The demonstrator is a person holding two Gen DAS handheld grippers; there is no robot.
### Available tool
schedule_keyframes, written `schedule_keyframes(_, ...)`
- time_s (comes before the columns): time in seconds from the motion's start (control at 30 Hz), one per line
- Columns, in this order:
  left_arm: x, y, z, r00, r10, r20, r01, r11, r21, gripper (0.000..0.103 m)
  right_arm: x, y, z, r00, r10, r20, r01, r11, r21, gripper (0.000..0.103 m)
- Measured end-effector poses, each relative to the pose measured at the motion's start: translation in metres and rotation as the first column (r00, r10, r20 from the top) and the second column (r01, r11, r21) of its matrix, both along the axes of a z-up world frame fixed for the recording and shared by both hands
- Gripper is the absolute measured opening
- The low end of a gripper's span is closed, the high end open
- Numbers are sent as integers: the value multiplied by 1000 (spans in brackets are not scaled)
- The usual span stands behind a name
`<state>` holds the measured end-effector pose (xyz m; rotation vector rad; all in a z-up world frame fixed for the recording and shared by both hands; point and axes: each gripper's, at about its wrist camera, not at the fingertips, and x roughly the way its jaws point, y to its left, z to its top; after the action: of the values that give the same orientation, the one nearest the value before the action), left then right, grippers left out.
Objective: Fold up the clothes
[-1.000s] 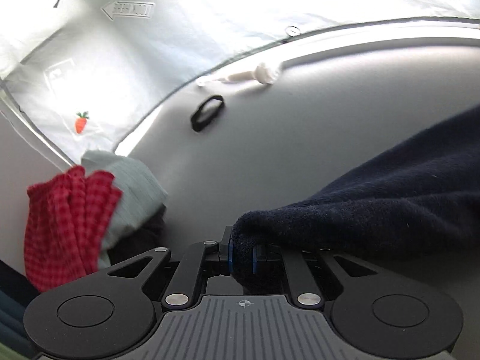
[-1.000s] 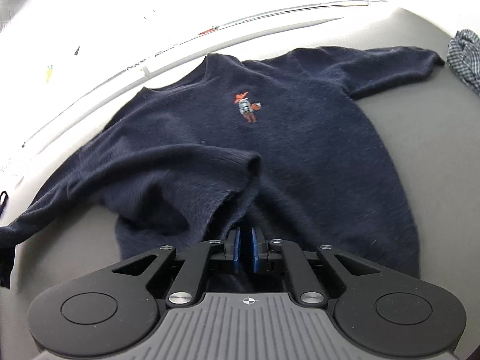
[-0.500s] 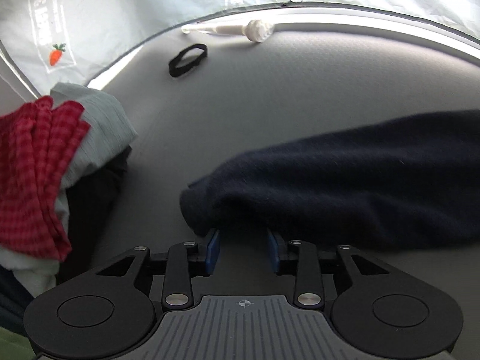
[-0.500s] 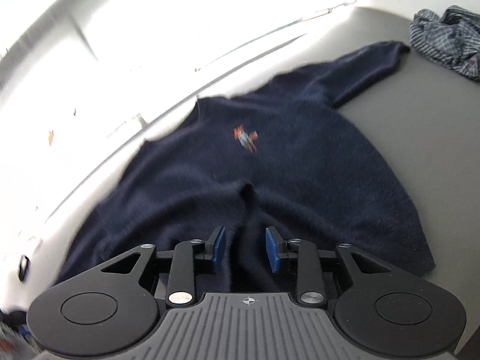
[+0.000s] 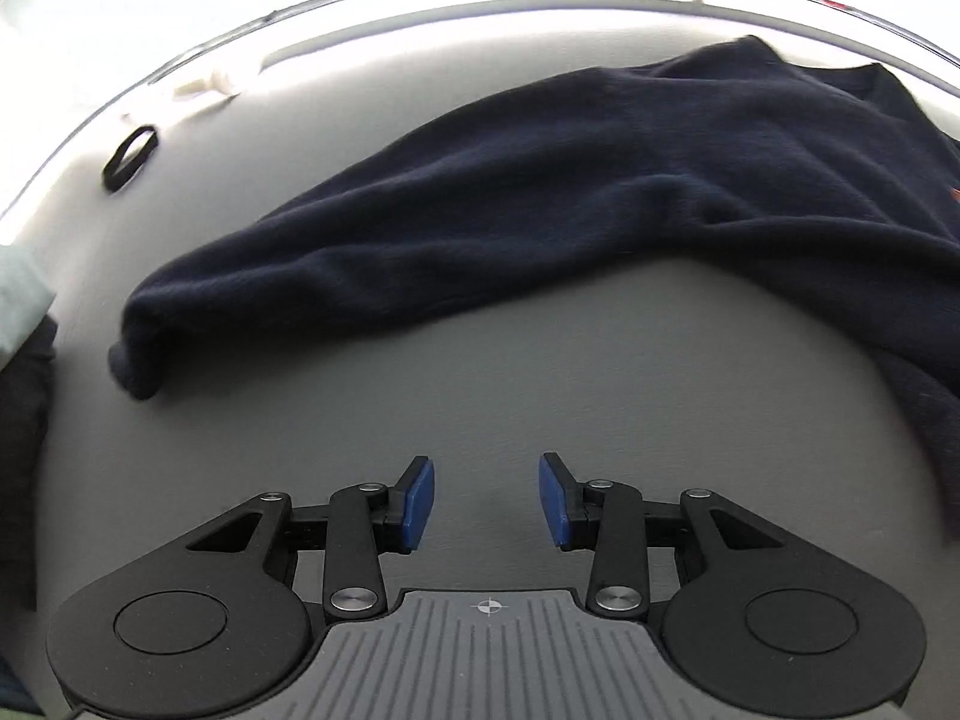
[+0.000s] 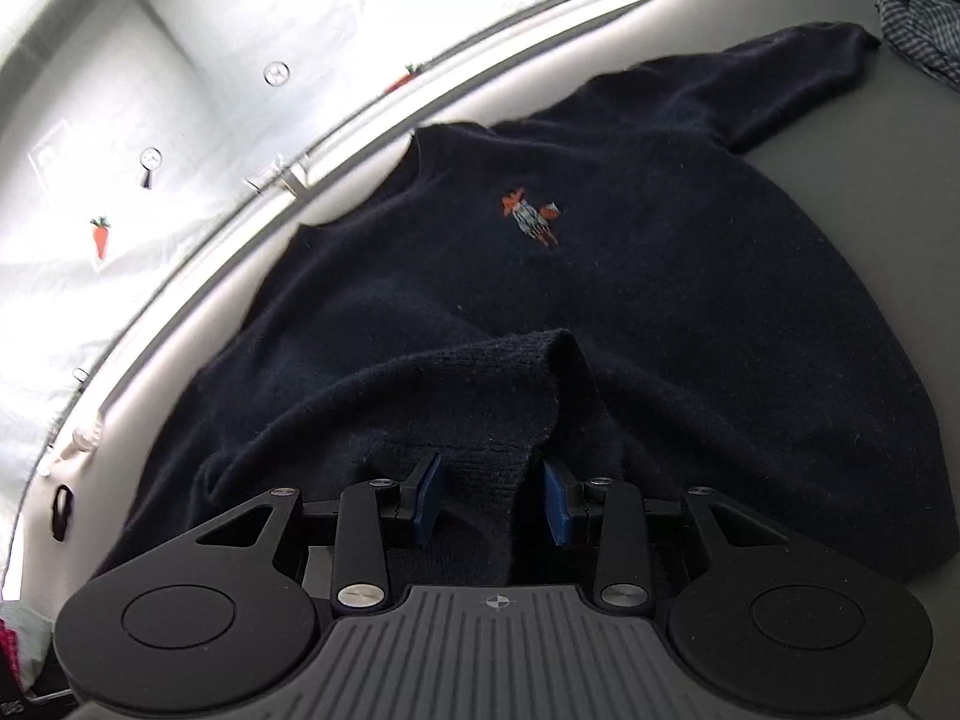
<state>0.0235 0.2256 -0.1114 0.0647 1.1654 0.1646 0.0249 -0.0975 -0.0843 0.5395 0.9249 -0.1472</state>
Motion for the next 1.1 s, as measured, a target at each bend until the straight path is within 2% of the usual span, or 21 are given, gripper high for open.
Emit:
schedule_keyframes(0.07,0,-3,3,1000,0,3,0,1000,-3,50,-4,5,2,999,13,47,-13,1000,3,29)
schedule_keyframes(0.1,1,1,3,1000,0,3,0,1000,-5,50,-4,10,6,996,57,72,-56,998,-4,10)
schedule_keyframes(0.13,0,3,4,1000,-5,9,5,1000,-8,51,-4,17,9,992,105,73,-104,994,-24,6)
schedule_keyframes(0.23,-4,8,7,1000,-18,26,18,1000,-17,52,-8,38,21,969,226,99,-219,973,-75,5)
schedule_keyframes(0.33,-5,18,10,999,-10,31,11,1000,-29,52,-18,55,35,935,320,151,-312,947,-75,5)
schedule_keyframes(0.47,-11,45,20,998,54,39,-50,994,-102,52,-37,88,61,834,492,251,-495,867,-57,5)
schedule_keyframes(0.53,-14,59,24,995,90,44,-83,986,-142,52,-45,105,68,780,563,272,-572,818,-52,5)
schedule_keyframes(0.57,-16,64,26,993,106,47,-97,983,-156,53,-50,117,67,744,609,275,-626,779,-33,5)
schedule_keyframes(0.67,-19,76,28,988,145,52,-134,976,-173,55,-57,142,51,679,702,214,-711,702,-43,5)
schedule_keyframes(0.7,-19,78,28,987,154,51,-143,975,-168,55,-60,153,36,652,741,162,-741,668,-69,6)
schedule_keyframes(0.73,-20,80,26,986,160,47,-151,975,-161,56,-61,157,27,647,752,126,-750,657,-69,9)
schedule_keyframes(0.77,-20,80,25,986,160,41,-152,975,-160,56,-61,163,10,640,766,50,-765,642,-47,13)
schedule_keyframes(0.83,-22,78,22,988,150,30,-143,976,-164,56,-62,165,-18,651,755,-78,-756,654,18,19)
schedule_keyframes(0.87,-23,76,21,990,139,26,-132,977,-169,56,-64,157,-28,681,722,-119,-719,691,77,21)
schedule_keyframes(0.9,-23,75,21,991,130,25,-123,977,-174,56,-67,145,-28,720,685,-111,-674,728,123,26)
schedule_keyframes(0.97,-25,66,18,996,86,22,-80,976,-203,58,-74,116,-20,802,594,-62,-581,800,146,47)
schedule_keyframes(1.07,-26,47,10,1000,-10,21,15,964,-266,61,-81,68,-5,905,424,-20,-419,900,119,50)
schedule_keyframes(1.1,-27,41,8,999,-34,23,39,960,-278,62,-86,43,2,942,336,-8,-334,939,82,50)
